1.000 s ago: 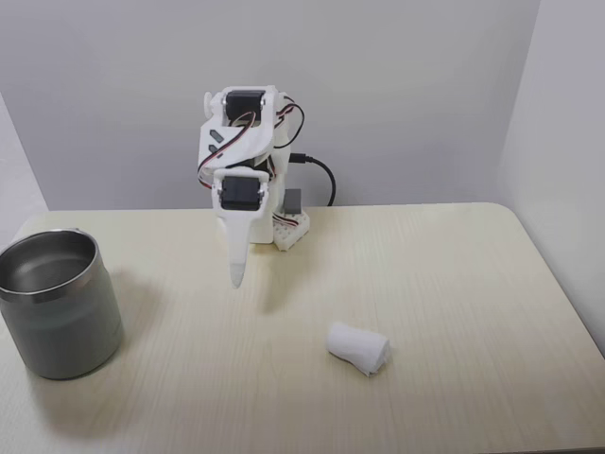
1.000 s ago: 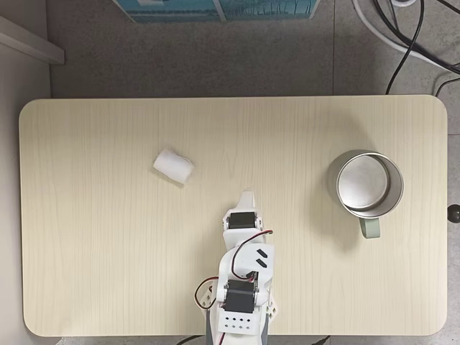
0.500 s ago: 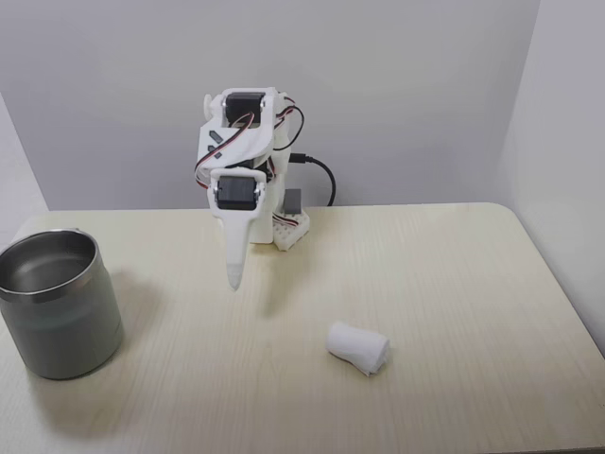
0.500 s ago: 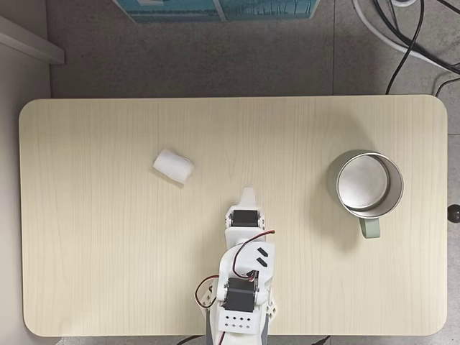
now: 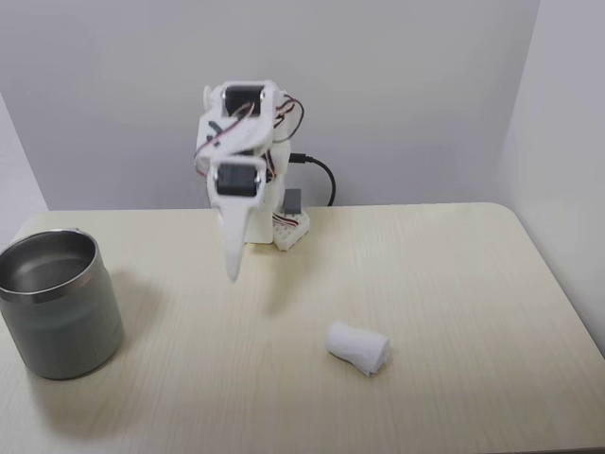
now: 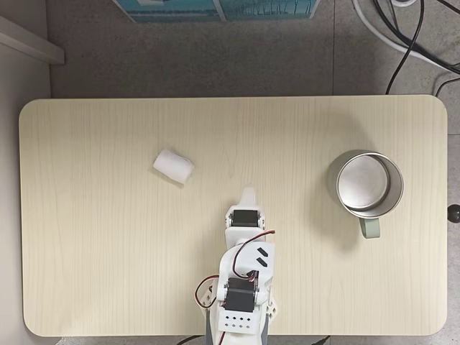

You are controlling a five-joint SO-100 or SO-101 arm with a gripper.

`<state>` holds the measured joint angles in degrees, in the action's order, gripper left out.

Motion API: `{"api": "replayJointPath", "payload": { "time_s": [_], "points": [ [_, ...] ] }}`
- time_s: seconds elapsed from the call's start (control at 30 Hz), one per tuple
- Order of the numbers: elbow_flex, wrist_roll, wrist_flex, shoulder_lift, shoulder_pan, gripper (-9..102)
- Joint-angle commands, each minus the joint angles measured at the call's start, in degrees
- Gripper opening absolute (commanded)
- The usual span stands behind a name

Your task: Grasp a dressing and put it in the cup.

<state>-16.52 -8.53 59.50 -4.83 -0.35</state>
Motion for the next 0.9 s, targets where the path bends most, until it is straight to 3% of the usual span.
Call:
{"api": "replayJointPath", "payload": {
  "time_s": [0.0, 0.27, 0.47, 0.6, 0.87],
  "points": [
    [-8.3, -2.6, 2.3, -0.2, -2.7, 0],
    [-29.7, -2.2, 9.6, 14.5, -8.0, 1],
    [-42.3, 12.3, 12.3, 24.7, -11.5, 12],
    [-47.2, 25.8, 14.1, 29.9, -14.9, 29],
    [-52.5, 39.8, 17.4, 39.7, -24.7, 39]
  ]
}}
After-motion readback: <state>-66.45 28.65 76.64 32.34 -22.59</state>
